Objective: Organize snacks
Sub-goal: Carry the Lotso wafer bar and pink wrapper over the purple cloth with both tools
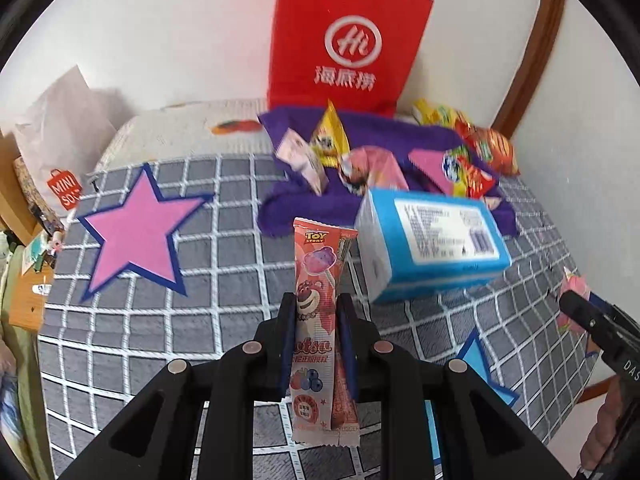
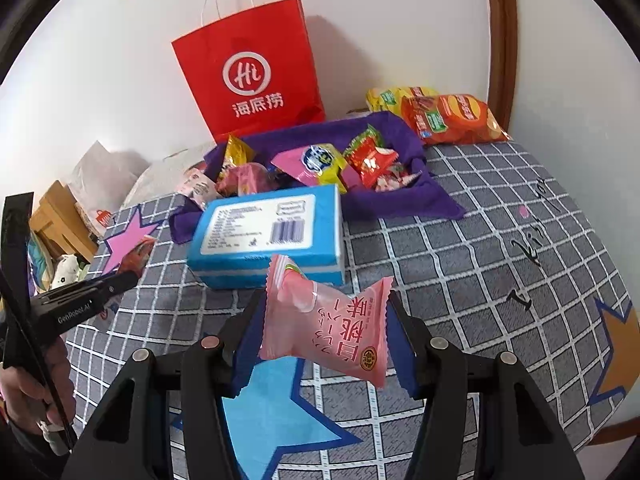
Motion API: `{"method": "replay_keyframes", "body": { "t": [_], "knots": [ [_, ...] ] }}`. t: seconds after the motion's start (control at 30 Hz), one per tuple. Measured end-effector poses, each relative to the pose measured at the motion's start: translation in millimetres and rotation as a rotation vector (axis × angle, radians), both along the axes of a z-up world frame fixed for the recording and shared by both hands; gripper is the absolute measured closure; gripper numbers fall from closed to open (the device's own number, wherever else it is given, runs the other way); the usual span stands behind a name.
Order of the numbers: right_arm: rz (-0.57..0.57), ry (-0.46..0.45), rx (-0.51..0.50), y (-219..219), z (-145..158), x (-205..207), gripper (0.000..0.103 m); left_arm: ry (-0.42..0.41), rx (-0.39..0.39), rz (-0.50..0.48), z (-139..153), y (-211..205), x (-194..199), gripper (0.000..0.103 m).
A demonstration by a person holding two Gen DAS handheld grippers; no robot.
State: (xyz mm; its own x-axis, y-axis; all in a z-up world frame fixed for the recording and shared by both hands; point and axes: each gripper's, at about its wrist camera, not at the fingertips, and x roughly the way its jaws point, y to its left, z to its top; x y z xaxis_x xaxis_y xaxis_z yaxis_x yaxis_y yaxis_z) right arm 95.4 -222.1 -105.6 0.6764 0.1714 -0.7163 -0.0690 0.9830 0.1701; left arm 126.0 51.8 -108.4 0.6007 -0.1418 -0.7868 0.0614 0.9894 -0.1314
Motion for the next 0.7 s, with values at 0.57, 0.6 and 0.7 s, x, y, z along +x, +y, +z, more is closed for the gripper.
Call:
{"method": "replay_keyframes", "body": {
  "t": [0.57, 0.6, 0.7],
  "knots": [
    [-0.005, -0.058, -0.004, 6.4, 37.3, 13.8, 0.047, -0.048, -0.025, -0.002, 29.2, -0.8, 14.6, 0.083],
    [-0.006, -0.059, -0.004, 6.3, 38.4, 15.7, 0.047, -0.051, -0.024, -0.003, 30.1, -0.6, 15.3, 0.083],
    [-0.010, -0.062, -0.003, 6.2, 42.0, 20.5, 0.047, -0.058, -0.025, -0.008, 33.2, 0.1, 19.4, 0.083]
  ]
}}
